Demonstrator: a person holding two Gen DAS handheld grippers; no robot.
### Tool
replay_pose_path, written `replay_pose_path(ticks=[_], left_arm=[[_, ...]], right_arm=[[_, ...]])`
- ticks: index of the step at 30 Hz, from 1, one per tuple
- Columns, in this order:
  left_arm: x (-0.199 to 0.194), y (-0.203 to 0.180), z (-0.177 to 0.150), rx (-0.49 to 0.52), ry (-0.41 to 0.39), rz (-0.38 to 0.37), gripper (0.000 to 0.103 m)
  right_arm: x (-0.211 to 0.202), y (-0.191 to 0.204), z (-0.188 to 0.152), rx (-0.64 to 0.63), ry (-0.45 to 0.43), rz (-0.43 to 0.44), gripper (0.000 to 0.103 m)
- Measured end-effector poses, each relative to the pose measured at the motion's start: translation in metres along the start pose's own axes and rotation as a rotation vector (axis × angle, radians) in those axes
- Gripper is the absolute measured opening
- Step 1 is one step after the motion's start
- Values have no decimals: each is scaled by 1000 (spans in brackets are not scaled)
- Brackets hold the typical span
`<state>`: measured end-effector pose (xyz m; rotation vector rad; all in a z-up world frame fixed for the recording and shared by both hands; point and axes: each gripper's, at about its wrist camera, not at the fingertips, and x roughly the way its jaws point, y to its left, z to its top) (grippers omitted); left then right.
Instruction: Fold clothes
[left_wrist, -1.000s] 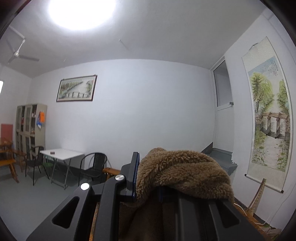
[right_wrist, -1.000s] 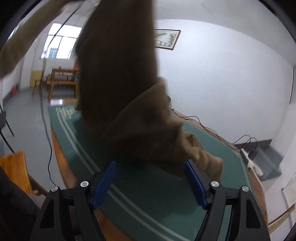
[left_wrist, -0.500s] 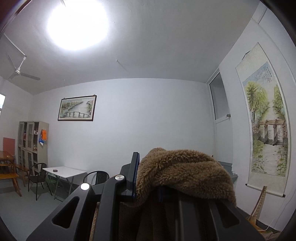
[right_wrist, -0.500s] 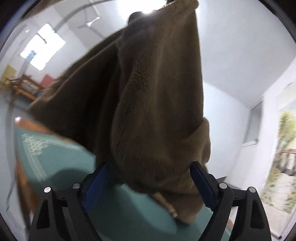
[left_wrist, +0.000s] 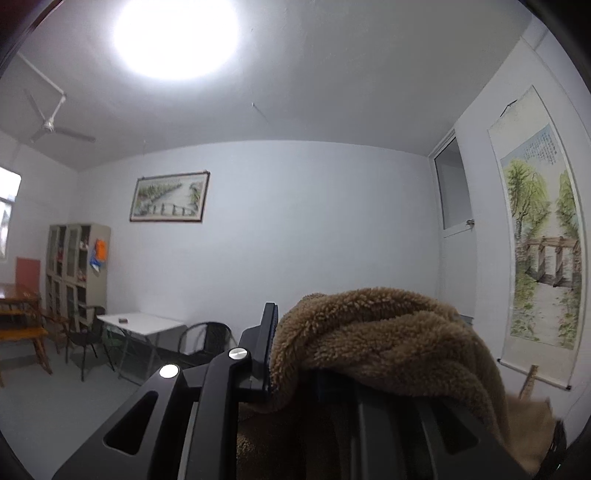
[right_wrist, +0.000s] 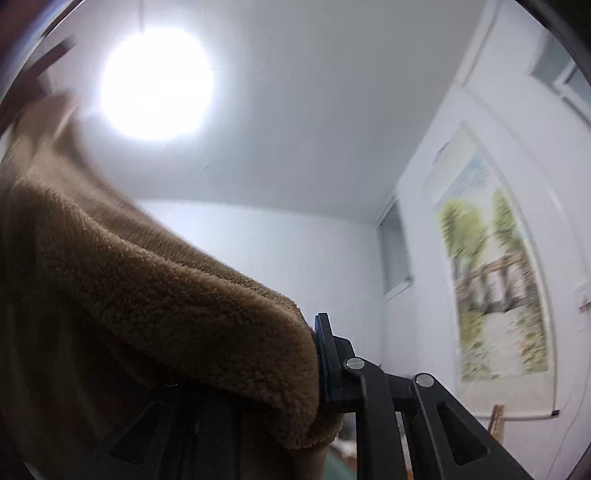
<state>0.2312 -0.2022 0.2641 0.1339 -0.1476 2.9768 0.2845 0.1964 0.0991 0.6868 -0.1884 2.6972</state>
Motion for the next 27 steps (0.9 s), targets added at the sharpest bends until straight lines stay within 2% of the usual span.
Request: replay_pose_path(ticks=[4, 6, 7, 8, 9, 11, 14, 18, 21, 22, 23, 25, 27], left_arm=[[-6, 16, -12, -76, 54, -92, 22], [-10, 29, -18, -130, 70, -145, 29], [-13, 35, -22, -157, 75, -169, 37], [-16, 38, -27, -169, 76, -181, 41], [-18, 39, -32, -172, 77, -185, 46], [-21, 40, -44, -173, 83, -188, 47], [-12, 38, -71, -161, 138, -177, 47], [19, 27, -138, -109, 308, -153, 51], [47, 14, -203, -34, 480, -161, 64], [57, 8, -227, 1, 544, -164, 74], [71, 0, -257, 43, 619, -174, 77], [89, -15, -307, 104, 731, -172, 78], [102, -29, -345, 168, 795, -177, 78]], right_arm=[[13, -15, 48, -1, -100, -79, 19], [15, -29, 70, 11, -136, -107, 19], [12, -36, 81, 16, -149, -120, 19], [7, -40, 93, 17, -159, -133, 19], [2, -37, 106, 13, -160, -142, 19], [2, -34, 116, 9, -149, -140, 19], [6, -20, 108, -24, -96, -125, 19], [21, -3, 72, -37, 24, -77, 19], [27, 9, 41, -24, 102, -36, 19], [27, 13, 35, -36, 107, -32, 19], [28, 17, 29, -51, 110, -26, 19], [29, 29, 23, -92, 114, -8, 19], [34, 37, 19, -129, 118, 6, 19]])
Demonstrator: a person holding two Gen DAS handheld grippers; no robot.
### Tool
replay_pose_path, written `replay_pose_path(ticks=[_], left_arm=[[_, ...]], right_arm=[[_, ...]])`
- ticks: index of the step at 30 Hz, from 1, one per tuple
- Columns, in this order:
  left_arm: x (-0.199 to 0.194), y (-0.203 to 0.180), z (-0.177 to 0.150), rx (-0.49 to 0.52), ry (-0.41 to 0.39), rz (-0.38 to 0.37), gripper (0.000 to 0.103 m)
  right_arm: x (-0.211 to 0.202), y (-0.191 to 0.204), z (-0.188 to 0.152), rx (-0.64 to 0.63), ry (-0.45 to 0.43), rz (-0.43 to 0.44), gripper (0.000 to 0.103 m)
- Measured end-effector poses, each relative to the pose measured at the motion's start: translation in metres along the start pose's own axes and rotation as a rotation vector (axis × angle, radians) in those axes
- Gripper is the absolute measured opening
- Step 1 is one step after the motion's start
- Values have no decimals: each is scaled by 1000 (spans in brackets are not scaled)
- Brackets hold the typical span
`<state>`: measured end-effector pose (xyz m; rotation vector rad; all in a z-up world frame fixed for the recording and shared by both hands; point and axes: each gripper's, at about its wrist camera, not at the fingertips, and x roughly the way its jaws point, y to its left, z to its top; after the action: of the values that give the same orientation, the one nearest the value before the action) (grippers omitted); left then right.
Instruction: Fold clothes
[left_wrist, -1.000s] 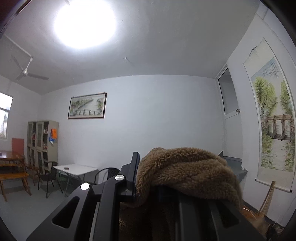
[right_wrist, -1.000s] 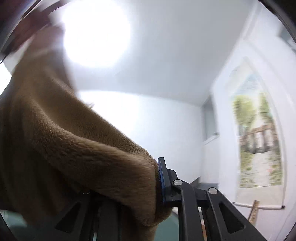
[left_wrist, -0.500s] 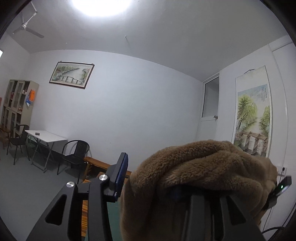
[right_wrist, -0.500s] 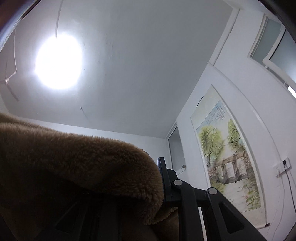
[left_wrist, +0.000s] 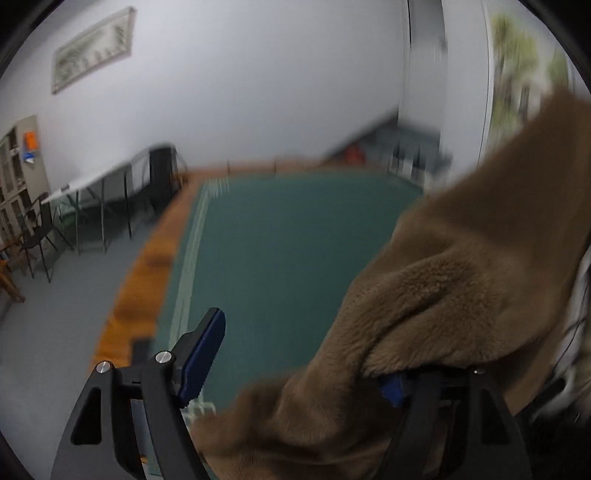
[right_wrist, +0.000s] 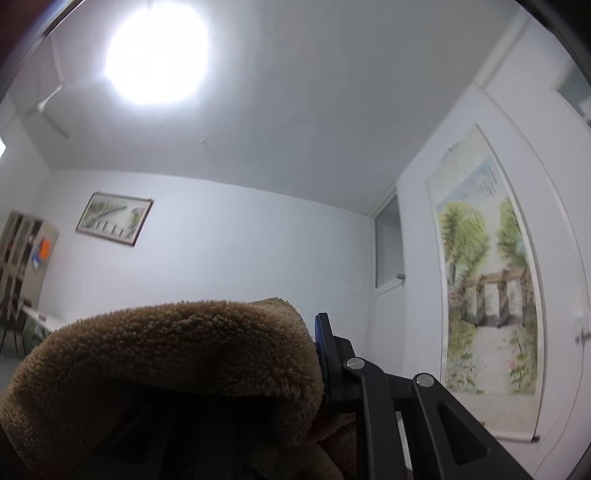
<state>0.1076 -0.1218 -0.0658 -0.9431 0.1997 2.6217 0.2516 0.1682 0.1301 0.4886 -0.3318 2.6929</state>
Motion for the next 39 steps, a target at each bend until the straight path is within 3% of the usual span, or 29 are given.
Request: replay_pose_path(ticks=[3, 10, 14, 17, 21, 25, 27, 29, 31, 32, 36, 39], left_arm=[[21, -22, -13, 110, -8, -1, 78], [-23, -60, -15, 329, -204, -106, 80], [-46, -76, 5, 436, -270, -139, 80], [-41, -93, 18, 539, -242, -194, 80], [-14, -119, 29, 673, -130, -270, 80], [8, -141, 26, 769, -66, -241, 79], [18, -148, 24, 778, -34, -245, 71], [27, -154, 21, 775, 3, -254, 52], [32, -161, 18, 774, 23, -249, 19], [33, -164, 16, 772, 22, -237, 13], [17, -161, 25, 688, -57, -196, 11], [-21, -141, 49, 511, -184, -188, 10]], right_arm=[[9, 6, -2, -48, 3, 1, 19], [33, -7, -8, -32, 43, 1, 19], [38, -17, -8, -8, 38, -2, 19], [33, -16, -8, -17, 23, 2, 19], [29, -17, -7, -32, 12, 15, 19], [26, -28, -7, -23, 5, 10, 19], [26, -33, -7, -13, 9, 13, 19], [26, -37, -8, -4, 13, 16, 19], [27, -38, -11, -6, 17, 18, 19], [28, -38, -12, -5, 21, 19, 19], [28, -42, -14, 1, 26, 6, 19], [30, -48, -16, 14, 33, -15, 19]])
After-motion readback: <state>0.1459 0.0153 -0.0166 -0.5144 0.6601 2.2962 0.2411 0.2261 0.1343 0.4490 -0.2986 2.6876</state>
